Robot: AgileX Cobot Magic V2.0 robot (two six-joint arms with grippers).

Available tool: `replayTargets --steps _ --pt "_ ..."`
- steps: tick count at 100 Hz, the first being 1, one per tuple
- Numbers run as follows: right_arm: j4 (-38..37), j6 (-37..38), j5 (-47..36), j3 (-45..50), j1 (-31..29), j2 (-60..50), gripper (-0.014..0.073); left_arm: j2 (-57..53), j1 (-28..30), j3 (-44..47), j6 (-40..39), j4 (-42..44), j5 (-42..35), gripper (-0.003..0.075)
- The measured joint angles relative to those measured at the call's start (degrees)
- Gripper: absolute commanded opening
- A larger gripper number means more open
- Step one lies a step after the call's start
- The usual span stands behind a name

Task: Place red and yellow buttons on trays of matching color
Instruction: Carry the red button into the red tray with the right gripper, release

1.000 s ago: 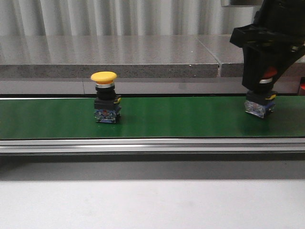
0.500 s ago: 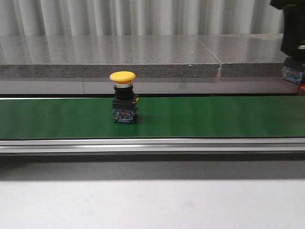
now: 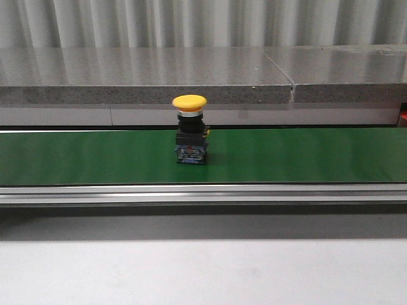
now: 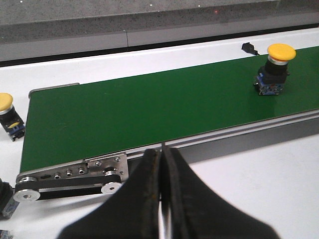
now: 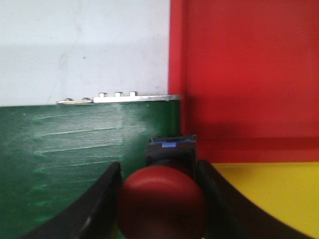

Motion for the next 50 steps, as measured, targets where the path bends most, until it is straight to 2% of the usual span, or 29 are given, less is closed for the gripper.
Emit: replayTargets --steps 26,50 --pt "-0.1 1.1 -2.5 0.0 -2.7 3.4 0.0192 0.0 0.0 0.0 0.0 0.0 0.0 -0.002" --pt "-0.1 8.3 -4.4 0.0 -5.9 7.9 0.0192 0.0 0.0 0.0 0.0 0.0 0.0 -0.002"
